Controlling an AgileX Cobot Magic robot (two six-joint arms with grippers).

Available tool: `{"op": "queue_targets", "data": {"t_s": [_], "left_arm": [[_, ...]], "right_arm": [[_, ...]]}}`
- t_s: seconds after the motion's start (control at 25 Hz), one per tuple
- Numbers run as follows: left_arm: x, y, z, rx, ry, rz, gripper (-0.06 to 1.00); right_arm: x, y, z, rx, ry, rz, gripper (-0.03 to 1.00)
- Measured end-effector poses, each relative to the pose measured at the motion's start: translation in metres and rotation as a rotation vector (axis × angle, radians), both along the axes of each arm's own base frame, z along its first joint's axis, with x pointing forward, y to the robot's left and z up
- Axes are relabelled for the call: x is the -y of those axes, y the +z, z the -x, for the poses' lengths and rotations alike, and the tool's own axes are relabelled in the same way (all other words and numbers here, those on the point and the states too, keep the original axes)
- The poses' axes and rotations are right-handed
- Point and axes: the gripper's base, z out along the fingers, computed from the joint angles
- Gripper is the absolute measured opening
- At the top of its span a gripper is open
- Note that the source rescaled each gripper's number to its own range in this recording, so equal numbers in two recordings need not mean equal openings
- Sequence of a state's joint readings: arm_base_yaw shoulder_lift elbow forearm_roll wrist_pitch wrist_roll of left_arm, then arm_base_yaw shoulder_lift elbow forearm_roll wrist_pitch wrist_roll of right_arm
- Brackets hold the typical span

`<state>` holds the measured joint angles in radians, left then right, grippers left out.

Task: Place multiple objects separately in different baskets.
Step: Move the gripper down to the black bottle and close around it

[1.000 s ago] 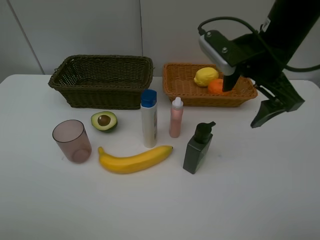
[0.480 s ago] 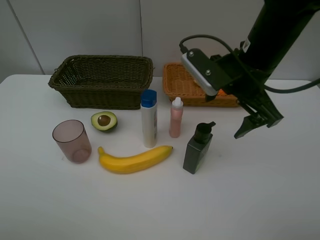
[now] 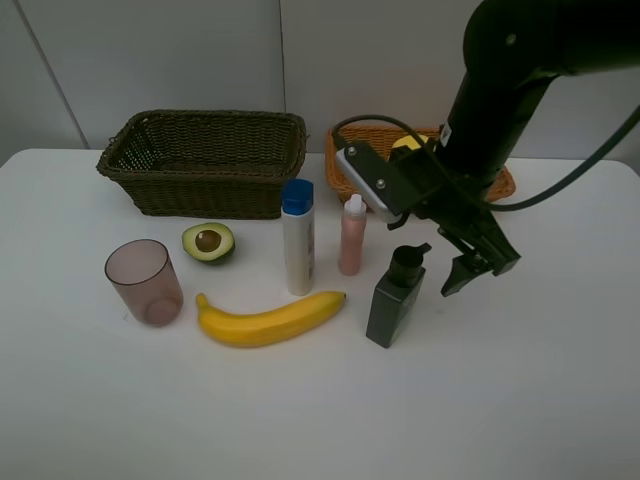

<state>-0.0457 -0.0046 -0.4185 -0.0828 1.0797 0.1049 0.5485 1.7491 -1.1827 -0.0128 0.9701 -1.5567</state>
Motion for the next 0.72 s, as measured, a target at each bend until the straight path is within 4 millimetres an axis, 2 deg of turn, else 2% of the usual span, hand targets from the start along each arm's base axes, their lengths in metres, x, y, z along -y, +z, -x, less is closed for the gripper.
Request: {"op": "queue_targets", "data": {"t_s": [0.24,0.72], "left_arm": [[0.000,0.000,0.000,0.000,0.000,0.000,1.00],[0.000,0.000,0.000,0.000,0.000,0.000,1.00]], "right_arm": [[-0.004,-0.020,-0.007,-0.023,0.000,0.011,0.98],[-0.009,-0.042,-0.014,-0.028,-0.005,0.011,0.98]]}}
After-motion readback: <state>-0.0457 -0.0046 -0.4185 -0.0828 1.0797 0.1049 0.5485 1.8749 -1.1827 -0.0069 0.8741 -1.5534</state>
